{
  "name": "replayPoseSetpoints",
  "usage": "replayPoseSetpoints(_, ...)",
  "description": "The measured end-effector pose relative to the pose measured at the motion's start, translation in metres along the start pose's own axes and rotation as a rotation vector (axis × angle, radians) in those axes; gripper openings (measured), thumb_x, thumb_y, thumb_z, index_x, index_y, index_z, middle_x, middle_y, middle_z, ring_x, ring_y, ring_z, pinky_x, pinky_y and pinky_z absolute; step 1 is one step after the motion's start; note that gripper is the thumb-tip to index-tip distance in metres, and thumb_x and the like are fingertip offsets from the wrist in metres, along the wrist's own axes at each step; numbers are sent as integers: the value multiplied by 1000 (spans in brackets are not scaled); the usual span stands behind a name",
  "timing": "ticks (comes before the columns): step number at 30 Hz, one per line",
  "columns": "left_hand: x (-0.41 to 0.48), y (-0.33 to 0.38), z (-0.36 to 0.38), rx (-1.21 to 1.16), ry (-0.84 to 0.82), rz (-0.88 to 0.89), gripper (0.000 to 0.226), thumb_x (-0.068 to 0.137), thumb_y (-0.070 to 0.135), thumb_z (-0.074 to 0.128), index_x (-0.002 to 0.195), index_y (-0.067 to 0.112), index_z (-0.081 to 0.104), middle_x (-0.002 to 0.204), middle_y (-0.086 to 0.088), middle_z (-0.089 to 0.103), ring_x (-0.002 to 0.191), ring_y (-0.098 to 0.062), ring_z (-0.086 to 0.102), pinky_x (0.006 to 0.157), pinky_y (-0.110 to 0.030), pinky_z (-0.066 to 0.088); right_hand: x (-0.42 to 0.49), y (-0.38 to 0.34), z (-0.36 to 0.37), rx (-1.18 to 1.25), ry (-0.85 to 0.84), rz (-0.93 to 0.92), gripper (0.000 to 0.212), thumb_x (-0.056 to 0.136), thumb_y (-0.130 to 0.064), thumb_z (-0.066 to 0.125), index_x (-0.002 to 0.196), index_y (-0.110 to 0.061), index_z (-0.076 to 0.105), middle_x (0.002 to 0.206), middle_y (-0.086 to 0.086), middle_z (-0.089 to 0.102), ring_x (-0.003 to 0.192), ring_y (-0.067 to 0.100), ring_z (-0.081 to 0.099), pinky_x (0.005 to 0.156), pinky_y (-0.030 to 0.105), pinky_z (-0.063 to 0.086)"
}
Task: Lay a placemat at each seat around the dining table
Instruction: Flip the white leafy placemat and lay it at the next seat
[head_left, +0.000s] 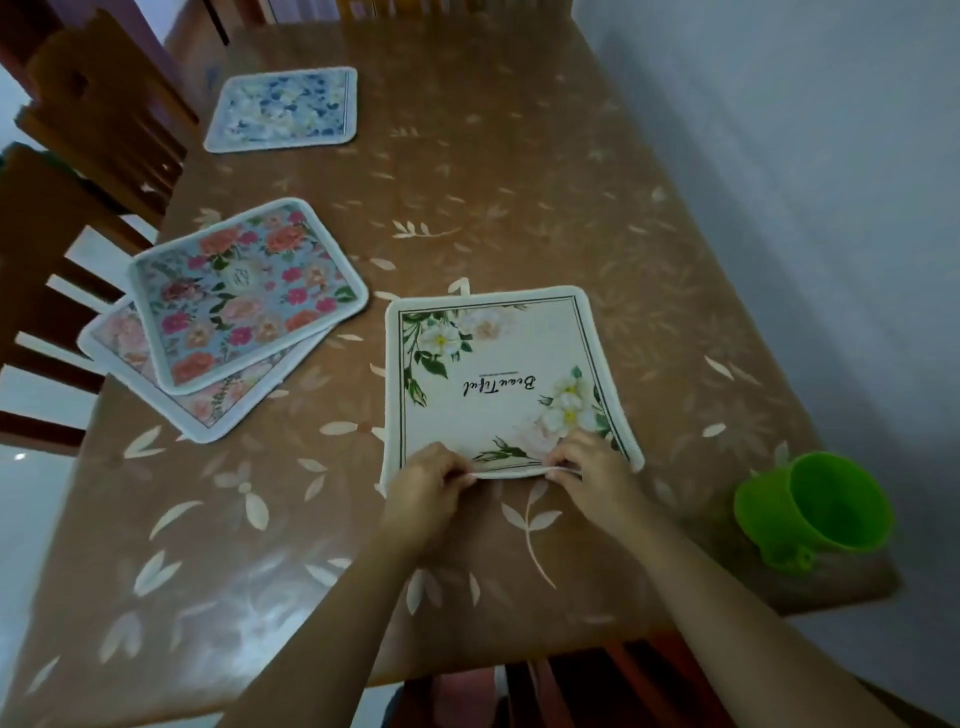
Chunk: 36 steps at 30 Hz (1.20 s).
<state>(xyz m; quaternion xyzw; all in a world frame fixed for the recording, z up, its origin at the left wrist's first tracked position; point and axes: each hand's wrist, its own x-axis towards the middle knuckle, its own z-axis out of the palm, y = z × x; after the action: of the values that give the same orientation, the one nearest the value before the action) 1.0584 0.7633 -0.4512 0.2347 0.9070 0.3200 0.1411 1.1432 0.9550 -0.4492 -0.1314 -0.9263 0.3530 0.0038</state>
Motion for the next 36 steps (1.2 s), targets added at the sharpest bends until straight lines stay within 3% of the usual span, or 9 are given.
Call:
replayPoseSetpoints(9,-13,-5,15,26,89,71,3,76,3,68,78,5,69,78,-12,62,77,-29,57,64,-39,49,-13,13,18,-60,34,-62,11,71,-5,73,81,-7,67,84,9,60,83,24,54,75,27,40)
replayPoseSetpoints(16,-21,8,24,5,119,47,6,76,7,69,81,5,70,78,-12,61,80,-28,56,65,-23,34,-14,-8,28,-81,45,-167,14,70,-6,74,83,-4,68,79,14,60,78,31,57,70,36,45)
replayPoseSetpoints(21,-26,15,26,-40,112,23,10,74,8,71,83,4,69,81,-13,61,81,-28,56,69,-27,39,-12,-17,32,-28,17,-159,10,75,-7,69,85,-4,68,82,12,59,82,30,56,71,37,45)
replayPoseSetpoints(25,-30,7,15,6,75,83,13,74,8,71,86,5,69,85,-12,62,83,-25,56,71,-25,39,-14,-9,24,-1,-8,-110,9,77,-6,67,86,-5,68,85,9,59,84,25,55,72,31,45)
replayPoseSetpoints(30,-42,0,7,25,-19,160,11,76,4,67,87,5,68,90,-12,63,85,-25,58,74,-31,46,-17,2,7,5,21,-51,6,76,-1,68,81,-3,68,82,8,60,82,22,55,71,17,38)
replayPoseSetpoints(34,-43,2,7,84,-96,208,15,75,6,65,90,5,66,95,-11,62,88,-23,57,72,-15,35,-16,7,-5,4,5,-29,6,78,-3,66,84,-2,68,86,9,60,85,23,56,74,24,43)
replayPoseSetpoints(36,-41,3,8,89,-95,207,18,73,6,67,90,5,66,95,-11,63,87,-23,58,69,-11,31,-15,9,-12,-9,-8,-29,6,80,-4,65,85,-3,67,88,9,59,84,20,56,71,16,38)
